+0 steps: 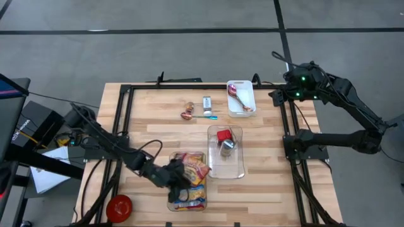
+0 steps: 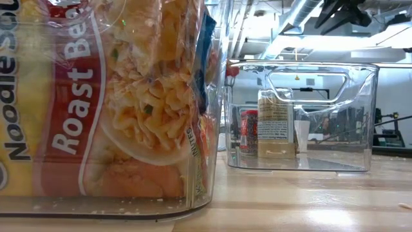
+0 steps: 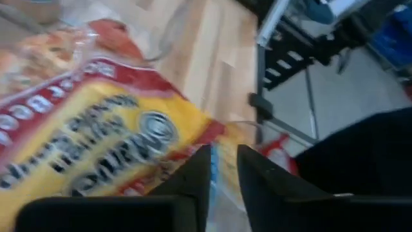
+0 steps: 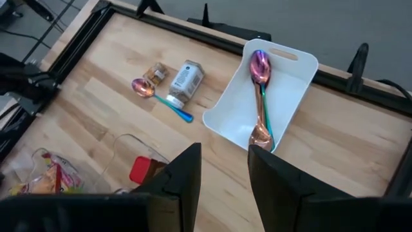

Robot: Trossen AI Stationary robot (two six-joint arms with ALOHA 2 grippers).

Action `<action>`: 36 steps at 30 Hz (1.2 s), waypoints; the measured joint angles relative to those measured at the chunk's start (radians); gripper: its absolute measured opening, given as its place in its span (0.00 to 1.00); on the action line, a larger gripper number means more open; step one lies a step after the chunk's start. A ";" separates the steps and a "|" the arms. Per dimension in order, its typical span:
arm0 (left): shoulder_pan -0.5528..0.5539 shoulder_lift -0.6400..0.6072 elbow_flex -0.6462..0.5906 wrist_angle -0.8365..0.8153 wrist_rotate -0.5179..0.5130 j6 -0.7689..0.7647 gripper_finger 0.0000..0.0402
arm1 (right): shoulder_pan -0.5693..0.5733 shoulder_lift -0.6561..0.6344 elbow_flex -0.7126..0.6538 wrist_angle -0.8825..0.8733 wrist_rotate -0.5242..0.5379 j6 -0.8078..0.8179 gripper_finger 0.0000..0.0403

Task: Pick & Place Food Item
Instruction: Put the red noodle pack into the left transparent bin

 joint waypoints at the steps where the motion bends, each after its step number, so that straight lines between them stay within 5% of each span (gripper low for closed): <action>1: -0.005 -0.011 0.000 0.001 0.004 0.000 0.20 | 0.003 0.000 0.000 0.000 0.000 0.000 0.30; 6: -0.022 -0.088 0.000 0.010 -0.015 0.042 0.30 | 0.026 0.000 0.000 0.005 0.000 0.004 0.30; 10: -0.011 -0.138 0.001 -0.015 -0.211 0.086 0.31 | 0.043 0.000 0.000 0.025 0.014 0.013 0.30; 16: 0.152 -0.115 0.001 -0.111 -0.254 0.195 0.30 | 0.054 0.001 0.000 0.025 0.045 0.034 0.30; 24: 0.331 -0.073 0.000 -0.165 0.016 0.418 0.29 | 0.054 0.001 0.000 0.024 0.071 0.037 0.30; 36: 0.289 -0.002 -0.001 -0.252 0.092 0.449 0.04 | 0.053 0.000 0.000 0.019 0.098 0.041 0.30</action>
